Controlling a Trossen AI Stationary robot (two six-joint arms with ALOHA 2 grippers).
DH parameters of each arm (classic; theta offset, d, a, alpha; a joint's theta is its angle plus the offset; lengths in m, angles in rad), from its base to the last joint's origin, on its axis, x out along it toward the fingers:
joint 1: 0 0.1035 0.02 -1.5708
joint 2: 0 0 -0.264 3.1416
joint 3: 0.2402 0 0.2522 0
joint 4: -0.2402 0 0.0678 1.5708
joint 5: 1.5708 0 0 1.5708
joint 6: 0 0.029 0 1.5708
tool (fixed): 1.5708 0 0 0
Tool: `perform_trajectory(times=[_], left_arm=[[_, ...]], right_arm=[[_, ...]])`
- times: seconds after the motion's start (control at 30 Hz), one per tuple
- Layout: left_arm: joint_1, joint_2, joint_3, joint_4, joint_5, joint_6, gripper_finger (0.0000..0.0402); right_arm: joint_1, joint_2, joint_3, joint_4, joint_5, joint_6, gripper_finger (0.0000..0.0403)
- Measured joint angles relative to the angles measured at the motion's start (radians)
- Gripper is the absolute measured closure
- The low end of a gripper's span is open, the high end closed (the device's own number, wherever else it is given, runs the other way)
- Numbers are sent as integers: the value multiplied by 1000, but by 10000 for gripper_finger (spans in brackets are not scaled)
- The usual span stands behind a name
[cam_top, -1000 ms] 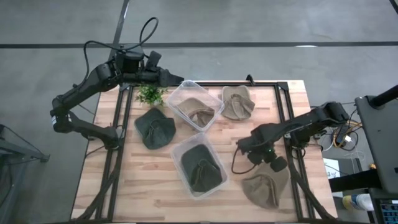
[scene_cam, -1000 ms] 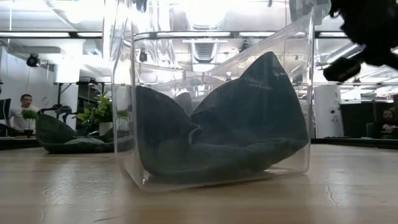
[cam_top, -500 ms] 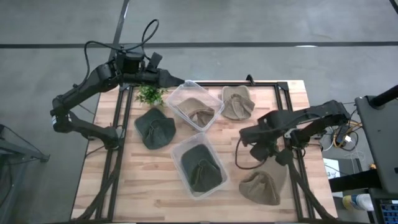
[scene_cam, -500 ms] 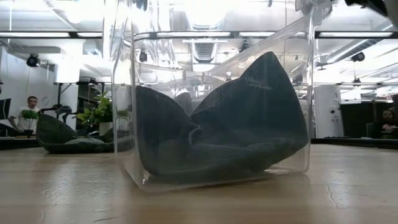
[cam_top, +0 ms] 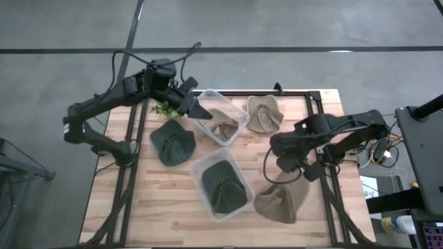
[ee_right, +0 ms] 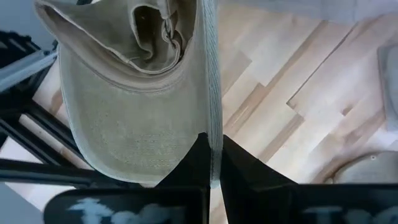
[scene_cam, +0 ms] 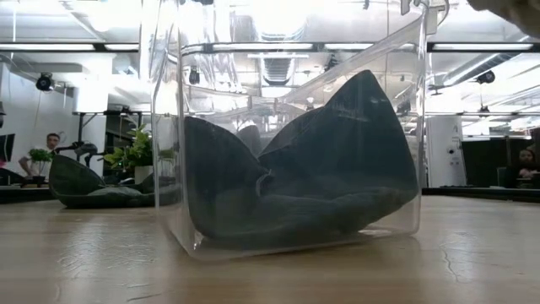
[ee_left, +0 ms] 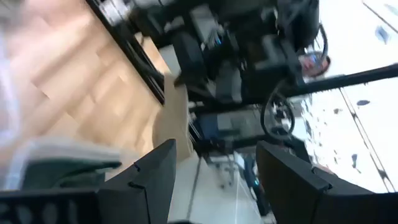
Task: Pick & Place hat
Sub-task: Put the bottom brown cap into the top transparent bin
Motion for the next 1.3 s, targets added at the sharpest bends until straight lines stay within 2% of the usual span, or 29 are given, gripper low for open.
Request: perform_trajectory(times=[0.2,0.4,0.63,0.77,0.93,1.3], left_arm=[[-82,22,0,12,0,-5,189],[-160,70,0,91,-111,-10,189],[-215,170,0,235,-176,-58,189],[-239,231,0,240,-193,-58,189],[-262,290,1,242,-221,-59,189],[-291,336,12,243,-259,-37,189]], right_arm=[[-3,-19,37,0,-7,58,394],[-11,-16,103,6,-11,59,394],[-69,24,151,39,-4,79,394],[-111,62,175,40,-12,92,394],[-160,105,177,35,-114,98,394],[-224,157,178,35,-121,99,394]])
